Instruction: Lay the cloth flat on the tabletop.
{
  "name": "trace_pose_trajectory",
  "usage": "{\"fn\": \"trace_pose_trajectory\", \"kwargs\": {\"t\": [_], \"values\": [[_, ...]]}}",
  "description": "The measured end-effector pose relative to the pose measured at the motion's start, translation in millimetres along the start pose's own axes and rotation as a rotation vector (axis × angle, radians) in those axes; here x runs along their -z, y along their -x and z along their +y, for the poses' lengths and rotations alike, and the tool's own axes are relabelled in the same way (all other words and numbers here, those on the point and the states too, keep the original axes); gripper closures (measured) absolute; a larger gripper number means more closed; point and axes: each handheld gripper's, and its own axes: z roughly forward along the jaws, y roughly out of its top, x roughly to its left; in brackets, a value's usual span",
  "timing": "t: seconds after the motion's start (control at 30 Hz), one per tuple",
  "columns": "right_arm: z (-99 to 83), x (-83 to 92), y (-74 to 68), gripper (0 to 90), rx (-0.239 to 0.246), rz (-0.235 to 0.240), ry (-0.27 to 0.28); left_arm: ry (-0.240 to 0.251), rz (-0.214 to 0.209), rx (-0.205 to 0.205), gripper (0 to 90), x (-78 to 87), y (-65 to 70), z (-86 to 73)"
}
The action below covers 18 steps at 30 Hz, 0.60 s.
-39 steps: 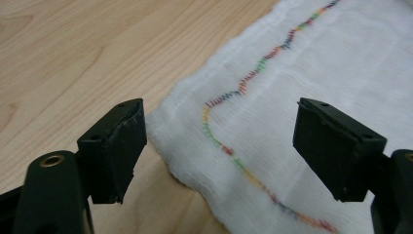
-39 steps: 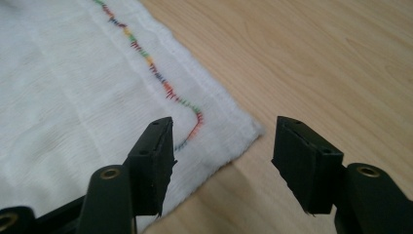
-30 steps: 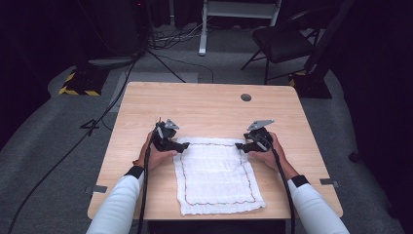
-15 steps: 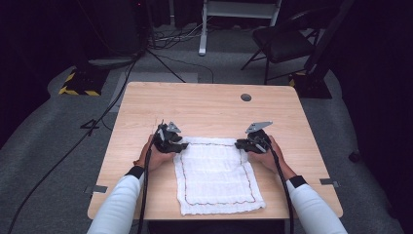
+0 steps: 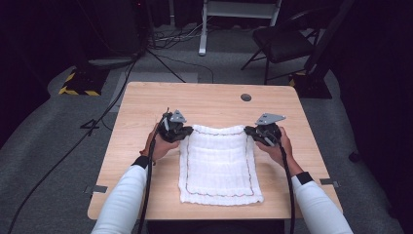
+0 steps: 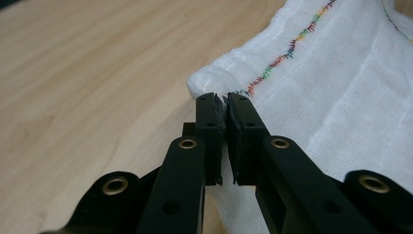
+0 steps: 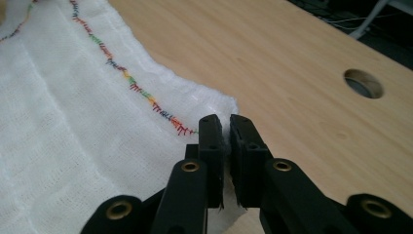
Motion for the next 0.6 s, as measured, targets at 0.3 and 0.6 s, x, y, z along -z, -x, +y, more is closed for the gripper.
{"fn": "trace_pose_trajectory", "kwargs": {"t": [0.3, 0.6], "values": [[16.5, -3.5, 30.3, 84.1, -0.029, -0.100, 0.018, 0.019, 0.049, -0.005, 84.3, -25.5, -12.9, 24.0], [26.7, -14.9, 51.4, 81.6, -0.064, -0.162, 0.008, 0.007, 0.125, 0.016, 83.2, -47.0, -17.5, 40.1]]}}
